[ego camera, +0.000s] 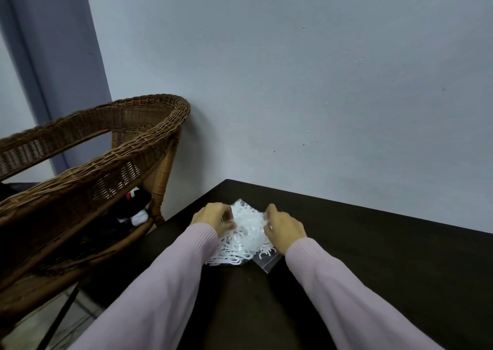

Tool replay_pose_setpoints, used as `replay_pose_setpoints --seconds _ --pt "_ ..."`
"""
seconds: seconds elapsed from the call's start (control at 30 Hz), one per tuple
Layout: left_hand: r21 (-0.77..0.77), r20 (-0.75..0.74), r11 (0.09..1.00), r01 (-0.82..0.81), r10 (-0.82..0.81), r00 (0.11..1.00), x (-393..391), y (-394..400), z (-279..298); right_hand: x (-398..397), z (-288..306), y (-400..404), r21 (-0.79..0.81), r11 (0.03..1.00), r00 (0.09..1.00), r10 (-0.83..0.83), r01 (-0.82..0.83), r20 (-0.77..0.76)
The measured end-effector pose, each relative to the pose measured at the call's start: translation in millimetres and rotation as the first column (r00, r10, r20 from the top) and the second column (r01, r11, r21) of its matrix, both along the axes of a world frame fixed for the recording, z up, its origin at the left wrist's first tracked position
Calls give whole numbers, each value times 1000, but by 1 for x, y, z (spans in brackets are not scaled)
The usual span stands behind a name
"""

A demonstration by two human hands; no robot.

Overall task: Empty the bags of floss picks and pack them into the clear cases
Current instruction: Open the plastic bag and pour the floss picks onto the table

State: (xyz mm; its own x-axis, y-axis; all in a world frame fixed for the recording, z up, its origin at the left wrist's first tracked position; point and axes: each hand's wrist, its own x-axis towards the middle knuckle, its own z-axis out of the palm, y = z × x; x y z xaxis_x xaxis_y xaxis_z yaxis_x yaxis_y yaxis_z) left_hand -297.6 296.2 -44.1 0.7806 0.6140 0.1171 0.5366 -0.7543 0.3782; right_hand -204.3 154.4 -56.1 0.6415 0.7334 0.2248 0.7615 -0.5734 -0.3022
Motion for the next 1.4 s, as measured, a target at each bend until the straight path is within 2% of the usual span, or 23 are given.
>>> replay_pose_setpoints --seconds 0.1,0.2,0.33,0.4,0.5,0.6,0.8,1.0,1.07,1.17,1.23,1.4 --pt "5 55 1000 26 -26 998 0 -6 16 3 6 -5 179 983 956 26 29 -293" --pt "-3 117 998 67 -66 991 3 -14 34 4 10 -12 375 924 770 183 78 -611" --pt "5 227 993 114 -112 967 15 -33 51 12 20 -33 488 852 616 285 189 -734" --pt "16 284 990 140 -139 949 25 -47 54 20 24 -44 528 809 602 293 258 -743" --pt "33 327 977 210 -209 922 44 -75 52 35 28 -71 556 761 660 232 334 -715" --pt "6 370 966 258 -242 897 62 -103 45 47 29 -99 576 708 660 206 409 -722" --pt "-10 311 925 380 -358 880 106 -173 24 65 30 -177 623 572 653 190 533 -733" --pt "-63 401 853 517 -453 796 130 -248 5 74 27 -237 691 438 670 231 576 -705" --pt "-70 450 820 568 -483 751 134 -270 -3 73 23 -249 699 442 680 233 562 -695" --pt "17 475 853 522 -466 746 138 -289 -15 71 13 -263 679 464 679 201 568 -706" --pt "-37 483 843 537 -455 748 136 -295 -22 71 1 -269 646 491 662 171 584 -729" --pt "-135 335 791 596 -530 779 135 -306 -44 73 -27 -275 570 477 602 101 670 -792"
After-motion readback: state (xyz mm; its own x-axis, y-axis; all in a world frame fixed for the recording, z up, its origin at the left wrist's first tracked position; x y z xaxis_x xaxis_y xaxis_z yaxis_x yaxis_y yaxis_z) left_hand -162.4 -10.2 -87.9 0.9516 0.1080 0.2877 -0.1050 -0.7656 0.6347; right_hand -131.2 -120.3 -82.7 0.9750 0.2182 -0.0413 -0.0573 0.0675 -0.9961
